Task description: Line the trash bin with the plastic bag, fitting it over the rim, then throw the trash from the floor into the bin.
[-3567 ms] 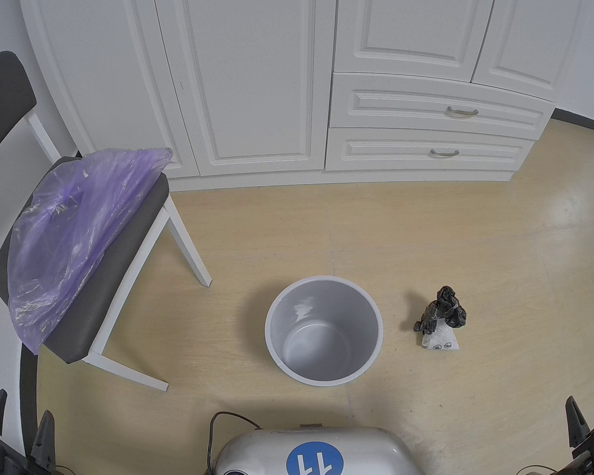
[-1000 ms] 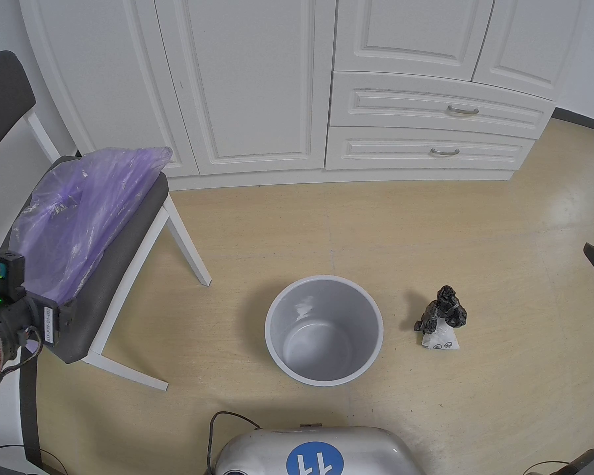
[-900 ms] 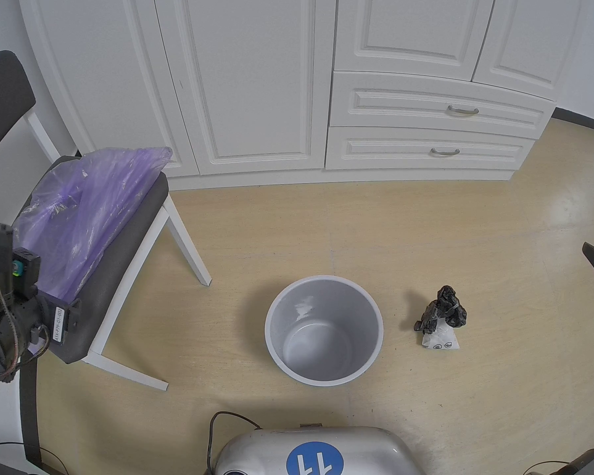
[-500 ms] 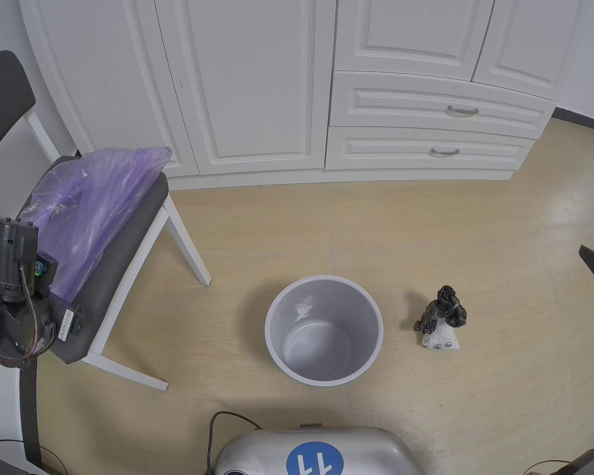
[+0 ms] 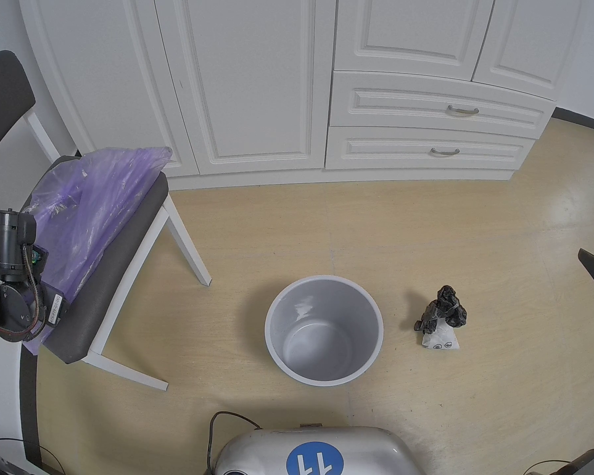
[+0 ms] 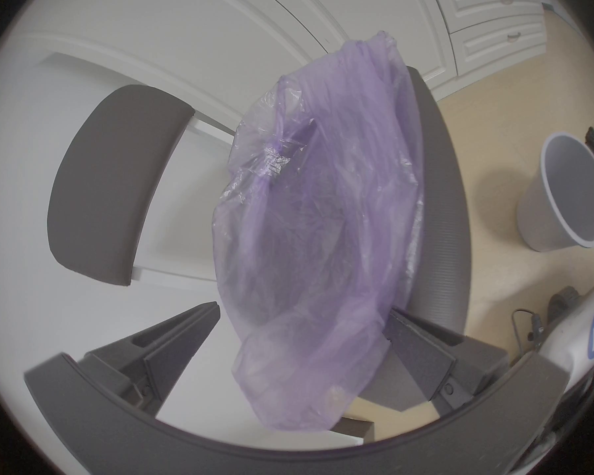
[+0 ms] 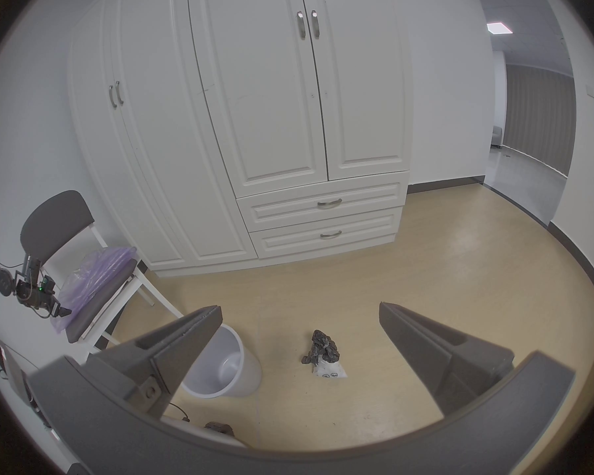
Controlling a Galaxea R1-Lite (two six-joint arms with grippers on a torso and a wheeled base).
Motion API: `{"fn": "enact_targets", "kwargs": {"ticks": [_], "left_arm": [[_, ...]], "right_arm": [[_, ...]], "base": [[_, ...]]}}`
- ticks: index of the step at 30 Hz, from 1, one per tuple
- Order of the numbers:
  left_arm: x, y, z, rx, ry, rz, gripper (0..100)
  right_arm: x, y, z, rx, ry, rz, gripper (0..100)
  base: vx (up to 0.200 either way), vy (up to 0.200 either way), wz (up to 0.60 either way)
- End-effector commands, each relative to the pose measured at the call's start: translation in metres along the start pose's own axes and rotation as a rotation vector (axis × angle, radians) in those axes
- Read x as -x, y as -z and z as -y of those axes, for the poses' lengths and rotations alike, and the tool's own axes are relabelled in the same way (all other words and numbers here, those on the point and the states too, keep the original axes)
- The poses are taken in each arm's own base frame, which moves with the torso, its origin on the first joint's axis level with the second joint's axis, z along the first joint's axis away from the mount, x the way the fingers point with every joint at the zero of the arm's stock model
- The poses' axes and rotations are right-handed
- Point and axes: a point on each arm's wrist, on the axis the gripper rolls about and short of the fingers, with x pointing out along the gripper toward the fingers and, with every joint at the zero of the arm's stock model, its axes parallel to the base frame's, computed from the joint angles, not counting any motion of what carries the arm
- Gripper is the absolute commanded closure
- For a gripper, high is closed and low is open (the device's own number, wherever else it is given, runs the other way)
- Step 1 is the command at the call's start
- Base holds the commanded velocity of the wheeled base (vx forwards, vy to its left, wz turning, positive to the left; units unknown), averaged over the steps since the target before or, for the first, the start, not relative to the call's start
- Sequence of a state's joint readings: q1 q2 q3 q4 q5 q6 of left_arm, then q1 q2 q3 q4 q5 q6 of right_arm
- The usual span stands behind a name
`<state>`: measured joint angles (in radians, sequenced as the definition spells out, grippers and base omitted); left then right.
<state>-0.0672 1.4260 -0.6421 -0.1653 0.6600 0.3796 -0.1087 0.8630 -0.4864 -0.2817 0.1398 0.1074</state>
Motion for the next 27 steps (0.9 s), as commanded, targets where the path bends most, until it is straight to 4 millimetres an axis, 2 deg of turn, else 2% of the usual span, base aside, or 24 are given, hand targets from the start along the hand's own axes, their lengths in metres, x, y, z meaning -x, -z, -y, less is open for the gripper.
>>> {"fn": "enact_targets", "kwargs": {"ticks": [1, 5, 14, 19, 27], "left_arm": [[-0.017, 0.0, 0.005, -0.039, -0.012, -0.037, 0], [-0.024, -0.004, 0.007, -0.056, -0.028, -0.013, 0], [-0.024, -0.008, 0.008, -0.052, -0.026, 0.004, 0], [-0.03, -0.018, 0.013, -0.02, -0.037, 0.057, 0], [-0.023, -0.034, 0.025, 0.004, -0.019, 0.164, 0]], "right_arm": [[0.001, 0.0, 0.001, -0.001, 0.012, 0.004, 0], [0.001, 0.0, 0.001, 0.0, 0.015, 0.005, 0], [0.0, -0.001, 0.002, 0.0, 0.015, 0.003, 0], [0.0, -0.001, 0.002, 0.0, 0.015, 0.003, 0], [0.001, -0.001, 0.002, 0.0, 0.024, 0.007, 0]], "base": [[0.0, 0.0, 0.0], [0.0, 0.0, 0.0], [0.0, 0.0, 0.0], [0.0, 0.0, 0.0], [0.0, 0.0, 0.0]]}}
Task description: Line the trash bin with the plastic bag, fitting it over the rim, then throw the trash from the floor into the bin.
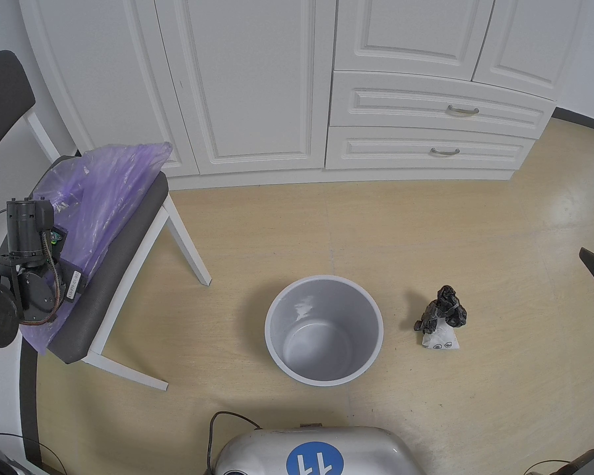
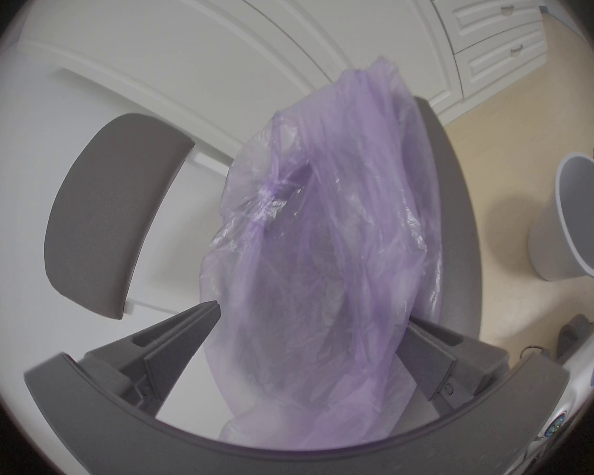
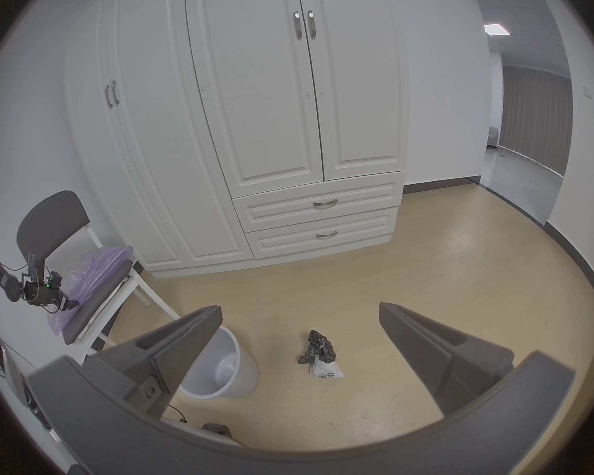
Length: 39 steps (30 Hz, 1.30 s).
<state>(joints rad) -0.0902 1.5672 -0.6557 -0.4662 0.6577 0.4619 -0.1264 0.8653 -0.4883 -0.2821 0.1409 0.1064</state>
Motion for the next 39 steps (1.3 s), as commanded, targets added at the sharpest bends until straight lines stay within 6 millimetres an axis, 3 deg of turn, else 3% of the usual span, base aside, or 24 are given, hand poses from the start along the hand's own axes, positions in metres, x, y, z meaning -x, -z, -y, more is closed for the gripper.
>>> {"fn": "enact_targets", "kwargs": {"ticks": [1, 18, 22, 39], "left_arm": [[0.002, -0.007, 0.009, -0.009, 0.024, 0.027, 0], [0.001, 0.001, 0.011, -0.053, 0.028, 0.004, 0], [0.007, 0.01, 0.007, -0.078, 0.024, -0.007, 0], [-0.005, 0.008, -0.008, -0.098, -0.042, -0.012, 0]], "right_arm": [[0.001, -0.001, 0.001, 0.0, 0.011, 0.004, 0], [0.0, -0.001, 0.002, -0.002, 0.017, 0.006, 0], [0.0, -0.001, 0.002, -0.002, 0.017, 0.006, 0], [0.0, -0.001, 0.002, -0.003, 0.02, 0.005, 0]], "base": [[0.0, 0.0, 0.0], [0.0, 0.0, 0.0], [0.0, 0.0, 0.0], [0.0, 0.0, 0.0]]}}
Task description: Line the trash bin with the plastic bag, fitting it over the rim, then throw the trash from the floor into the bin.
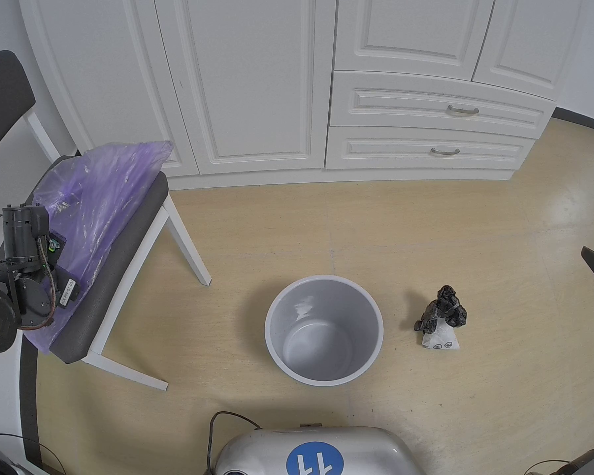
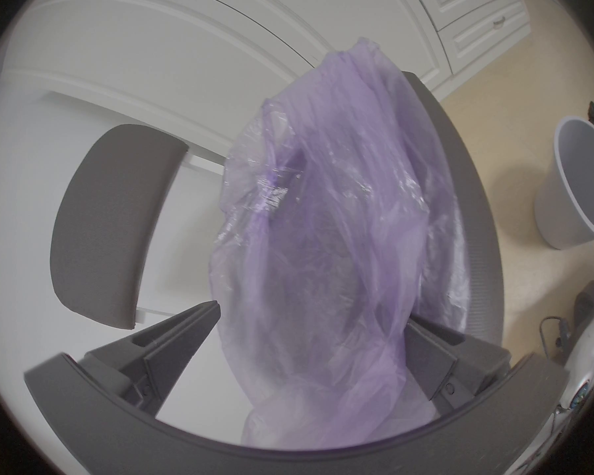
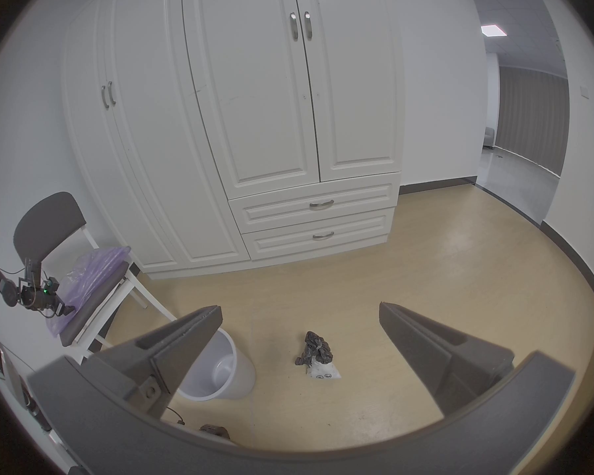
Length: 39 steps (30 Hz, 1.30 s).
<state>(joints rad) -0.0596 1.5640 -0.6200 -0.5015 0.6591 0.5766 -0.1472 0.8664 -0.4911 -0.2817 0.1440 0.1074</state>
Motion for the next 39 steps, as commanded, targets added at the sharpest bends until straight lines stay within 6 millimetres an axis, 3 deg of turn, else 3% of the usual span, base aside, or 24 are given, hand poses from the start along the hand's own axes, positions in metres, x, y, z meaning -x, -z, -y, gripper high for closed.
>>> {"fn": "enact_targets", "kwargs": {"ticks": [1, 13, 14, 27, 39], "left_arm": [[-0.003, -0.001, -0.005, 0.002, -0.025, 0.01, 0], [-0.018, 0.002, 0.0, 0.001, -0.043, -0.007, 0], [-0.018, 0.002, 0.0, 0.001, -0.041, -0.006, 100], [-0.014, 0.005, 0.002, -0.003, 0.036, 0.043, 100], [0.014, 0.007, -0.014, 0.048, 0.126, 0.194, 100]], "right_arm": [[0.0, 0.0, 0.0, 0.0, 0.003, 0.0, 0], [-0.001, 0.001, 0.001, -0.002, 0.008, -0.005, 0], [-0.001, 0.001, 0.001, -0.001, 0.008, -0.004, 0], [0.0, 0.001, 0.001, 0.001, 0.005, -0.002, 0], [0.0, 0.004, 0.001, 0.012, 0.003, -0.012, 0]], "base": [[0.0, 0.0, 0.0], [0.0, 0.0, 0.0], [0.0, 0.0, 0.0], [0.0, 0.0, 0.0], [0.0, 0.0, 0.0]]}}
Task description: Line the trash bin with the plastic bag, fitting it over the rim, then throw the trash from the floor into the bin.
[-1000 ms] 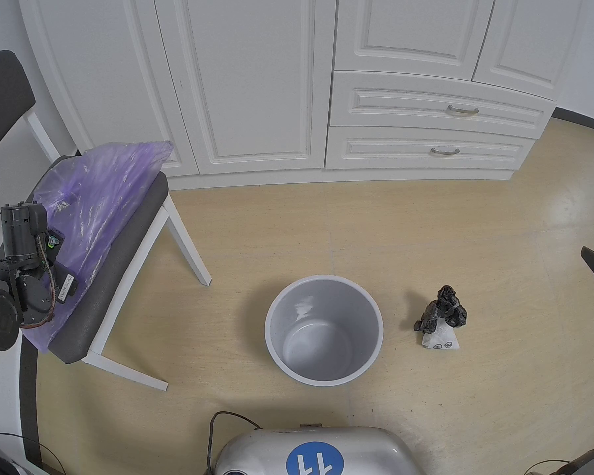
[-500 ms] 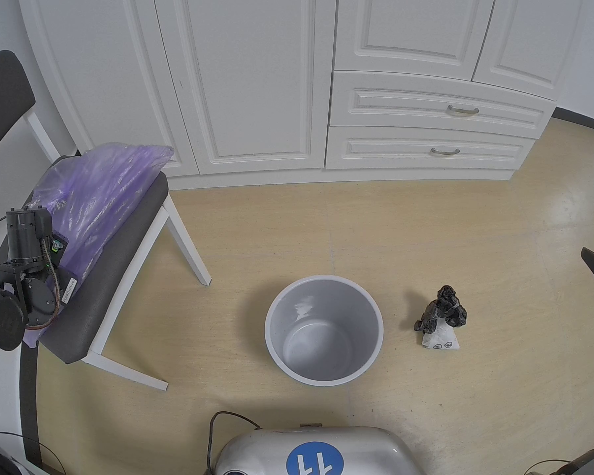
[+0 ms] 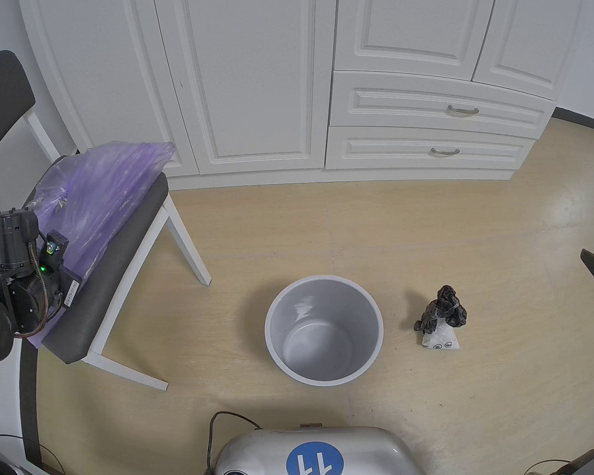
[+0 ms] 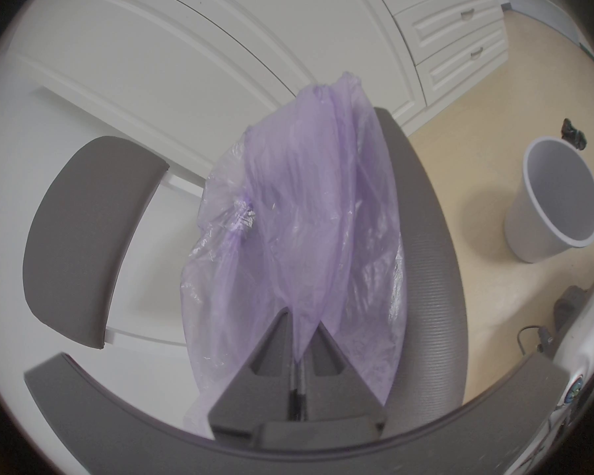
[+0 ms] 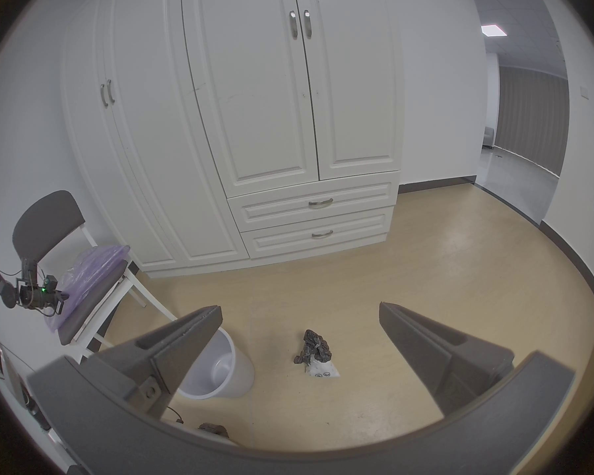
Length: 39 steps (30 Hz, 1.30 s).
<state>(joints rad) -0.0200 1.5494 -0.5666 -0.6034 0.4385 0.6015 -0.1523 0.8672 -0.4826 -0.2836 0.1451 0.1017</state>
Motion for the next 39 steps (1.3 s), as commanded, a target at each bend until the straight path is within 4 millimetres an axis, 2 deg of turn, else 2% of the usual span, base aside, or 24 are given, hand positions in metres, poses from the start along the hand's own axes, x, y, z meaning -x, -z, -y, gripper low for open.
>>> {"fn": "enact_targets", "kwargs": {"ticks": [1, 5, 12, 14, 18, 22, 31, 34, 39], "left_arm": [[0.02, -0.002, -0.01, 0.032, 0.002, 0.074, 100], [0.036, -0.008, -0.015, 0.092, 0.046, 0.16, 100], [0.063, -0.021, -0.01, 0.215, 0.159, 0.293, 100], [0.076, -0.026, -0.004, 0.261, 0.213, 0.344, 100], [0.085, -0.03, 0.001, 0.288, 0.26, 0.375, 100], [0.101, -0.042, 0.013, 0.367, 0.37, 0.436, 100], [0.12, -0.058, 0.03, 0.473, 0.528, 0.486, 100], [0.133, -0.069, 0.043, 0.508, 0.618, 0.5, 100], [0.137, -0.088, 0.055, 0.582, 0.688, 0.505, 100]], "right_arm": [[0.0, 0.002, 0.0, 0.017, -0.004, -0.007, 0], [-0.001, 0.004, -0.001, 0.038, -0.01, -0.016, 0], [-0.004, 0.002, -0.001, 0.032, -0.009, -0.018, 0], [-0.004, 0.003, -0.001, 0.033, -0.013, -0.023, 0], [-0.005, 0.005, -0.002, 0.034, -0.032, -0.031, 0], [-0.006, 0.011, -0.005, 0.039, -0.064, -0.057, 0], [-0.011, 0.016, -0.009, 0.044, -0.097, -0.094, 0], [-0.018, 0.025, -0.008, 0.079, -0.098, -0.143, 0], [-0.025, 0.031, -0.007, 0.085, -0.099, -0.166, 0]], "base": [[0.0, 0.0, 0.0], [0.0, 0.0, 0.0], [0.0, 0.0, 0.0], [0.0, 0.0, 0.0], [0.0, 0.0, 0.0], [0.0, 0.0, 0.0], [0.0, 0.0, 0.0], [0.0, 0.0, 0.0], [0.0, 0.0, 0.0]]}}
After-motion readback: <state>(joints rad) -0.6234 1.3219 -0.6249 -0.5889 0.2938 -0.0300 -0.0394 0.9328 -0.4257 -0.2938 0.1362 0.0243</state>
